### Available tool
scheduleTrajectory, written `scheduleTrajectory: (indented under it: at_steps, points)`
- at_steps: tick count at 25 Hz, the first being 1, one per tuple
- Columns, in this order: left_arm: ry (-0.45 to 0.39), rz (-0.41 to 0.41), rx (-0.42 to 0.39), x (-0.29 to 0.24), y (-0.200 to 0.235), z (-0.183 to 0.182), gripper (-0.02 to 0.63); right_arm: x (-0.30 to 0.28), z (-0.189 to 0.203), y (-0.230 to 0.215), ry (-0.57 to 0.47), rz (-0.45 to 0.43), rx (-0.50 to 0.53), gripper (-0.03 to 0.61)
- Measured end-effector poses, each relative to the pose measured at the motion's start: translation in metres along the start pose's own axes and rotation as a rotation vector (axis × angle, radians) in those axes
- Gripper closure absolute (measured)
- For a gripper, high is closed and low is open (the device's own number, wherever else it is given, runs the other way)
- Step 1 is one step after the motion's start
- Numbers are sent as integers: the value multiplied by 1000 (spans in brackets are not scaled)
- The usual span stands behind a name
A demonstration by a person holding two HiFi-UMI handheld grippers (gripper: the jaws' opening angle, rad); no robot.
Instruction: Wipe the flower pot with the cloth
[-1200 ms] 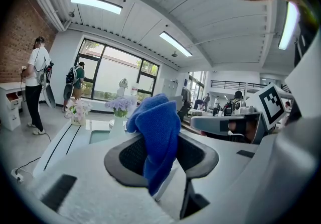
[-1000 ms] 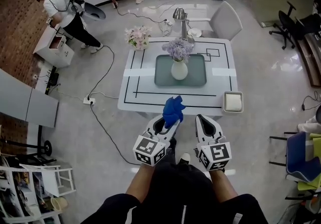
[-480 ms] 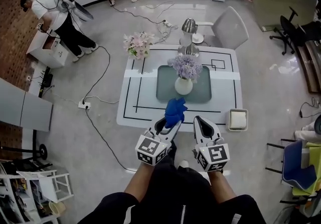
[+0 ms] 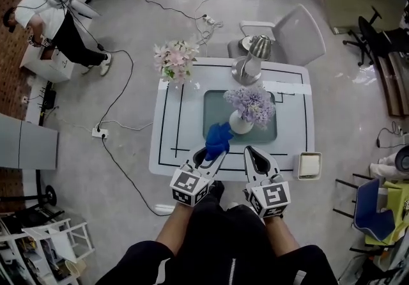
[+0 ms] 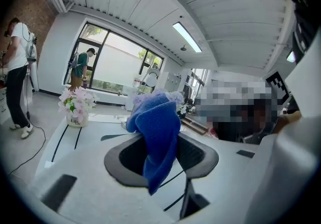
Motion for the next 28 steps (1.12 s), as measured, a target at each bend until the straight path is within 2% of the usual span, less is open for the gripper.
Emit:
scheduleTrajectory:
  at_steps: [10, 20, 28]
  points:
    - [47, 36, 42, -55, 59, 5, 457, -37, 14, -8, 87, 53, -2, 571]
    - [75, 96, 16, -109, 65, 8, 457, -53, 41, -17, 185, 36, 9, 571]
    - [126, 90, 12, -130, 82, 20, 457, -58, 55, -21, 225, 25, 8, 571]
Point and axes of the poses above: the fingertips, and each gripper's own axes: x backward along the fingers, y to its left, z out of its underside, the point moved 2 cm from there along x, backward along the fingers, and after that the axes turned 15 degrees about x, right-handed, at the moved point
